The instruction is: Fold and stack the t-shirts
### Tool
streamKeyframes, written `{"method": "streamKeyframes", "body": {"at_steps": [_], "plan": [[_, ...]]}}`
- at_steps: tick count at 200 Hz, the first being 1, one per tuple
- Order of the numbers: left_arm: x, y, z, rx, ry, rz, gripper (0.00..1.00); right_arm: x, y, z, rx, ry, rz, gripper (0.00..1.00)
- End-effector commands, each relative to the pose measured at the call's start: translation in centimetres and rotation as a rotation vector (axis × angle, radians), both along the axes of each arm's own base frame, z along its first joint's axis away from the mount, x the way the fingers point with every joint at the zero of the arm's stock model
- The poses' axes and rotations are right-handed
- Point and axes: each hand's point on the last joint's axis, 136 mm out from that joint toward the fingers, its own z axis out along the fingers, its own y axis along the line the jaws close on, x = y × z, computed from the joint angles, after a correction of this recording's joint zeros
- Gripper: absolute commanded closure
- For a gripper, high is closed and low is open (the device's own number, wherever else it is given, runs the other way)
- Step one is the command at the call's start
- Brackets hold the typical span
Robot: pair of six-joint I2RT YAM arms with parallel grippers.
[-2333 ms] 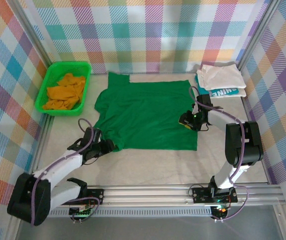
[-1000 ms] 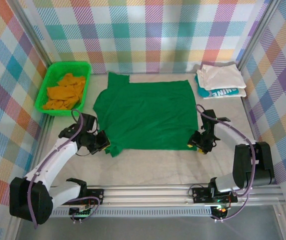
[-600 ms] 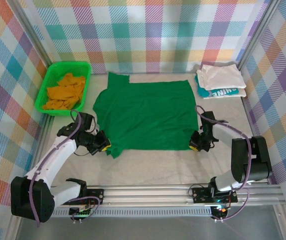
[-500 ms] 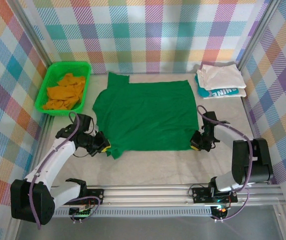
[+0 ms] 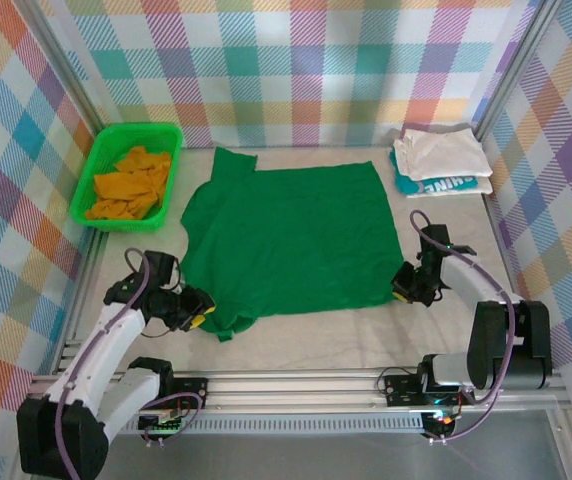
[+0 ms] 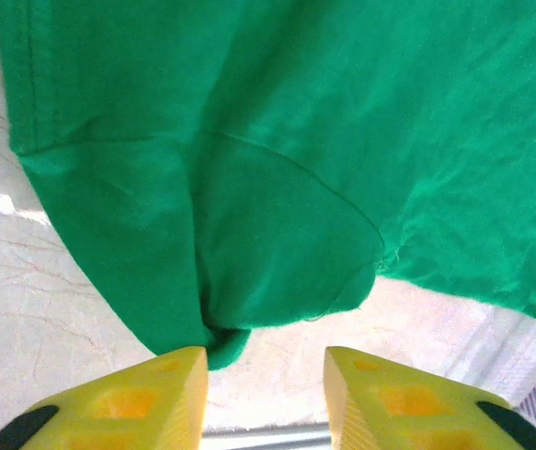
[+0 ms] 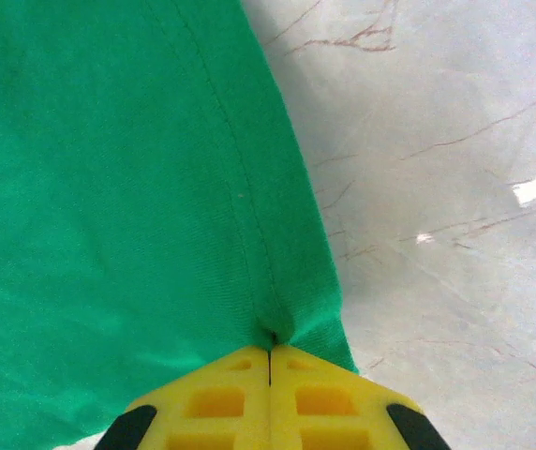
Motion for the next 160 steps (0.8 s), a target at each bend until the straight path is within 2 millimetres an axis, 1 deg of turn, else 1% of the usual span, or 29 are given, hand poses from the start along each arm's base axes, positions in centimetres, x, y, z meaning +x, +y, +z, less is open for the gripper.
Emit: {"method": "streamKeyframes", "body": {"at_steps": [1, 13, 24, 33, 41, 51, 61, 71, 82, 105, 128, 141, 160], "plan": [[0.3, -0.1, -0.3, 0.044, -0.069, -0.031, 0.65, 0.4, 0.7, -0.3, 0.049, 0.001, 0.015, 1.0], [0.2, -0.3, -0.7, 0.074, -0.061, -0.055, 0.64, 0.8, 0.8, -0.2, 0.051, -0.015, 0.019, 1.0], [0.3, -0.1, -1.7, 0.095, -0.036, -0.039, 0.62, 1.1, 0.9, -0.1, 0.057, -0.026, 0.019, 1.0], [1.0, 0.2, -2.3, 0.111, -0.043, -0.009, 0.65, 1.3, 1.0, 0.0, 0.061, -0.033, 0.02, 1.0], [2.2, 0.3, -2.2, 0.116, -0.084, 0.023, 0.68, 1.4, 1.0, 0.0, 0.066, -0.031, 0.023, 1.0], [3.9, 0.6, -1.6, 0.126, -0.154, 0.059, 0.69, 1.4, 1.0, -0.1, 0.062, -0.029, 0.021, 1.0], [5.2, 1.4, -1.2, 0.169, -0.195, 0.088, 0.67, 1.4, 1.0, -0.1, 0.06, -0.031, 0.024, 1.0], [6.4, 2.3, -1.2, 0.219, -0.213, 0.095, 0.67, 1.4, 1.0, 0.0, 0.06, -0.033, 0.025, 1.0], [7.5, 2.9, -1.9, 0.25, -0.191, 0.09, 0.73, 1.5, 1.0, 0.1, 0.062, -0.039, 0.025, 1.0], [10.9, 2.8, -3.1, 0.273, -0.184, 0.04, 0.83, 1.7, 1.0, 0.2, 0.063, -0.047, 0.027, 1.0], [14.2, 2.9, -4.8, 0.308, -0.169, 0.008, 0.86, 1.9, 1.2, 0.2, 0.072, -0.049, 0.027, 1.0], [15.6, 3.0, -6.0, 0.303, -0.127, -0.006, 0.91, 2.1, 1.2, 0.5, 0.074, -0.056, 0.025, 1.0], [17.8, 3.3, -7.7, 0.316, -0.081, -0.028, 0.92, 2.2, 1.0, 0.8, 0.063, -0.066, 0.021, 1.0]]}}
